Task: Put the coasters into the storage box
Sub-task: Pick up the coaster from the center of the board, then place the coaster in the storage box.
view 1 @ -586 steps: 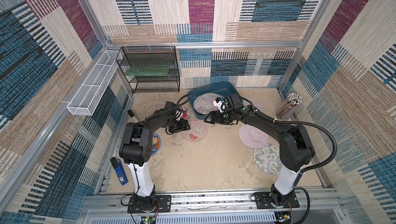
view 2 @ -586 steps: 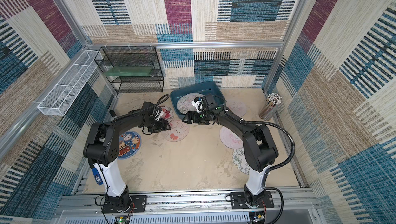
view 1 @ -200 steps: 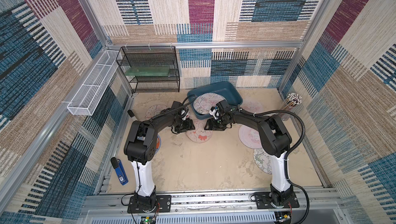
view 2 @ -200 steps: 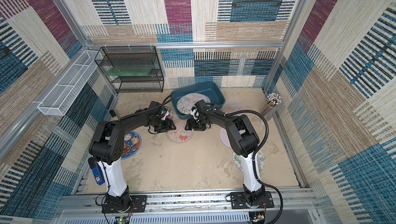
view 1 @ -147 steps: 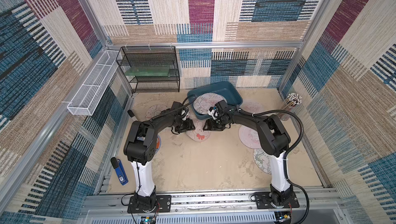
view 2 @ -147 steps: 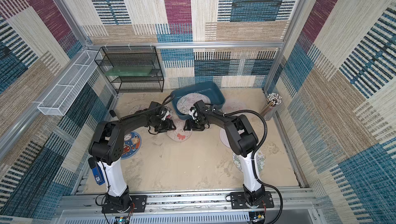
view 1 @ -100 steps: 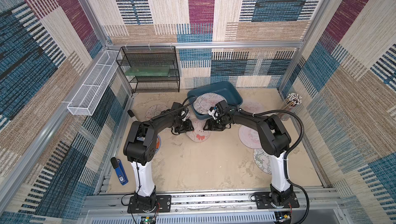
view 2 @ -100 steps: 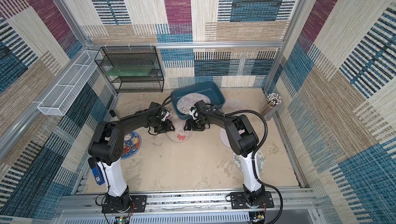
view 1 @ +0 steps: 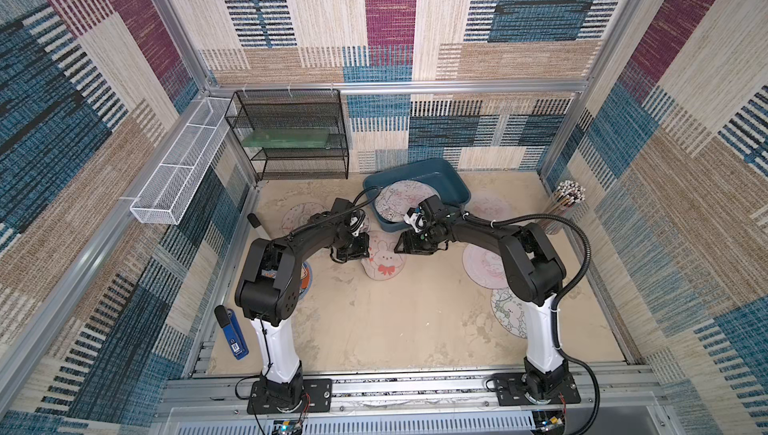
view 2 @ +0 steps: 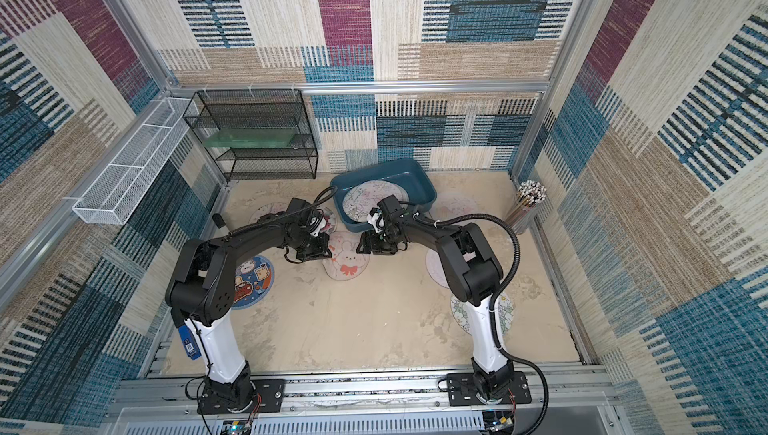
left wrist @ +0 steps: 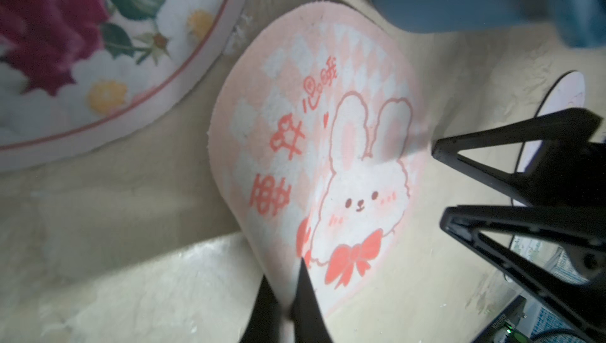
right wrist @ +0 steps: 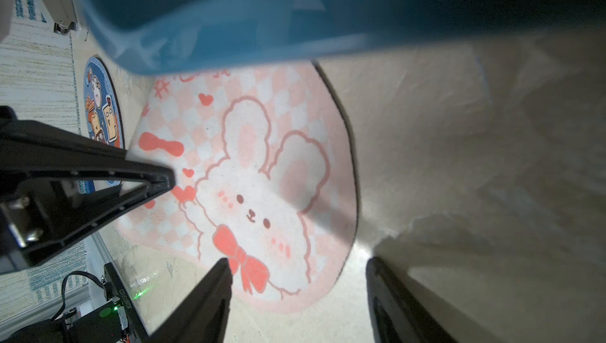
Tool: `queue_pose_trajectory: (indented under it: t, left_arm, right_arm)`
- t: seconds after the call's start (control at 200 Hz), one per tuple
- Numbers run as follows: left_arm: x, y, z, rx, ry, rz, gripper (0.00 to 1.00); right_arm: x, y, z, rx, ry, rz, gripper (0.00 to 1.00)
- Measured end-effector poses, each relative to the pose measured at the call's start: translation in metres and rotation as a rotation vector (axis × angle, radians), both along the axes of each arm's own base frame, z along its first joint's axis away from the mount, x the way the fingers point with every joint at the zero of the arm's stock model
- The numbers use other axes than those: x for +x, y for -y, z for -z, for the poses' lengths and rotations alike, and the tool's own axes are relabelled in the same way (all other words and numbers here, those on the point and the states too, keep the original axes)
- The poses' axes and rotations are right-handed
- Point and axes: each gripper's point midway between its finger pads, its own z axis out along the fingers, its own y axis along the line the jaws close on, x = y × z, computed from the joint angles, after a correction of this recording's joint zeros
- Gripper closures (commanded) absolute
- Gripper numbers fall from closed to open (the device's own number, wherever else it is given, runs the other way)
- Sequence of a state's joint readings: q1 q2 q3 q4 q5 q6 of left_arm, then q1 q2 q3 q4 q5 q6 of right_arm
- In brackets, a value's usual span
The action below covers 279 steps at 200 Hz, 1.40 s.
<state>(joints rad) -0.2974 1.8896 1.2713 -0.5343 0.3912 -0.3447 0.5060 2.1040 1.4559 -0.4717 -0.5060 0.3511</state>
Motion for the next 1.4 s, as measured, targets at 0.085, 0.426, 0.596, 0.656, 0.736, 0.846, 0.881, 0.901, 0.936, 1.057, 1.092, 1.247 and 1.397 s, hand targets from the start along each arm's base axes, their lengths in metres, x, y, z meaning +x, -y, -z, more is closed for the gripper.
queue_pose_trajectory:
  t: [0.085, 0.426, 0.596, 0.656, 0.736, 0.846, 0.881, 0.901, 0.936, 1.057, 1.092, 1.247, 1.397]
  left_arm:
    - [-0.002, -0.001, -0.011, -0.003, 0.014, 0.0, 1.0]
    - [-0.002, -0.002, -0.095, -0.017, 0.163, 0.026, 1.0]
    - [0.005, 0.003, -0.134, -0.034, 0.244, 0.053, 1.0]
    - [0.012, 0.008, -0.147, -0.046, 0.27, 0.058, 1.0]
    - [0.024, 0.017, -0.162, -0.072, 0.305, 0.071, 1.0]
    - [0.043, 0.035, -0.174, -0.106, 0.332, 0.096, 1.0]
    - [0.05, 0.04, -0.176, -0.115, 0.338, 0.104, 1.0]
    - [0.053, 0.044, -0.177, -0.118, 0.341, 0.108, 1.0]
    - [0.06, 0.049, -0.18, -0.127, 0.349, 0.116, 1.0]
    - [0.083, 0.071, -0.184, -0.162, 0.369, 0.145, 1.0]
    - [0.09, 0.077, -0.183, -0.172, 0.373, 0.153, 1.0]
    - [0.12, 0.101, -0.173, -0.206, 0.378, 0.181, 1.0]
    - [0.147, 0.124, -0.16, -0.259, 0.387, 0.201, 1.0]
  right_arm:
    - [-0.004, 0.004, -0.002, 0.003, -0.009, 0.009, 0.27]
    - [-0.03, 0.032, -0.009, -0.001, -0.063, 0.057, 0.1]
    - [-0.038, 0.044, -0.013, 0.004, -0.077, 0.081, 0.04]
    - [-0.038, 0.046, -0.015, 0.006, -0.074, 0.086, 0.03]
    - [-0.038, 0.047, -0.02, 0.016, -0.066, 0.092, 0.01]
    - [-0.036, 0.048, -0.028, 0.031, -0.053, 0.095, 0.0]
    - [-0.036, 0.048, -0.03, 0.035, -0.048, 0.094, 0.0]
    - [-0.036, 0.048, -0.03, 0.038, -0.046, 0.093, 0.0]
    - [-0.037, 0.048, -0.032, 0.042, -0.043, 0.095, 0.0]
    - [-0.039, 0.052, -0.039, 0.058, -0.029, 0.098, 0.01]
    - [-0.04, 0.053, -0.041, 0.061, -0.027, 0.1, 0.02]
    - [-0.043, 0.059, -0.047, 0.082, -0.016, 0.109, 0.02]
    - [-0.046, 0.066, -0.052, 0.097, -0.012, 0.124, 0.03]
